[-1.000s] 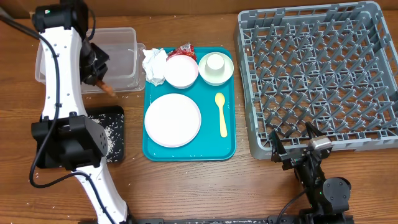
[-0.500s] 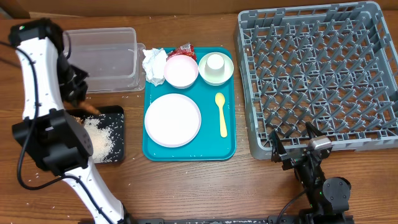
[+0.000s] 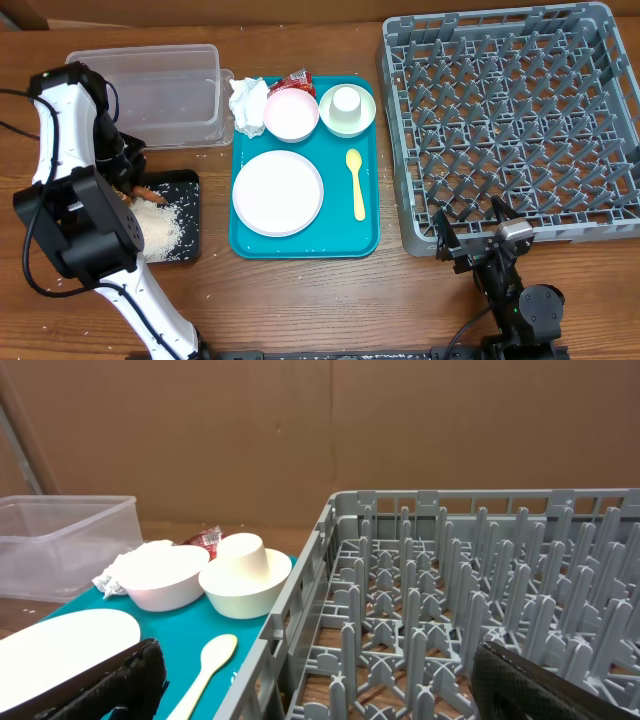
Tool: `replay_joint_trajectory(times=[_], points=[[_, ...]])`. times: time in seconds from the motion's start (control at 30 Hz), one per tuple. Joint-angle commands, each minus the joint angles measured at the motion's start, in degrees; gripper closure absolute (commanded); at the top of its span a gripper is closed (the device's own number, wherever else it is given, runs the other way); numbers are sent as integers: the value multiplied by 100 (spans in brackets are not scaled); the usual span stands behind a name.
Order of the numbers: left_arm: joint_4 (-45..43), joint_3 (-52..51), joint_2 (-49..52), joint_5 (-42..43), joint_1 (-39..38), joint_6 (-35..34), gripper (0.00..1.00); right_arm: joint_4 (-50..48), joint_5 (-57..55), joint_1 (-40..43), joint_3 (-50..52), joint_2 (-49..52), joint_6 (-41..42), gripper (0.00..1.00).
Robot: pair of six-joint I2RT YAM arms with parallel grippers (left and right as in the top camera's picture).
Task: Sort waste into correct bins and load items into the dishwasher
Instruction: 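Lift the carrot and carry it left toward the black tray, then open the left gripper to drop the carrot on the black tray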
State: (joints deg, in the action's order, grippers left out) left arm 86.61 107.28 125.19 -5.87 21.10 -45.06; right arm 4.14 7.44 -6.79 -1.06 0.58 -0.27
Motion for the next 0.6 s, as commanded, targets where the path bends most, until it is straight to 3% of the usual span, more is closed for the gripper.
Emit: replay_joint_trajectory(times=[0.0, 0.27, 0.43, 0.57], points=[[-153, -291, -120, -74, 90, -173, 76, -13, -35, -13, 59, -42, -39, 0], [-415, -721, -120, -76, 262, -168, 75, -13, -35, -13, 59, -42, -39, 0], [-540, -881, -120, -160, 260, -166, 59, -13, -35, -13, 59, -42, -37, 0], [-496, -881, -120, -247, 260, -166, 52, -13, -35, -13, 59, -42, -39, 0]])
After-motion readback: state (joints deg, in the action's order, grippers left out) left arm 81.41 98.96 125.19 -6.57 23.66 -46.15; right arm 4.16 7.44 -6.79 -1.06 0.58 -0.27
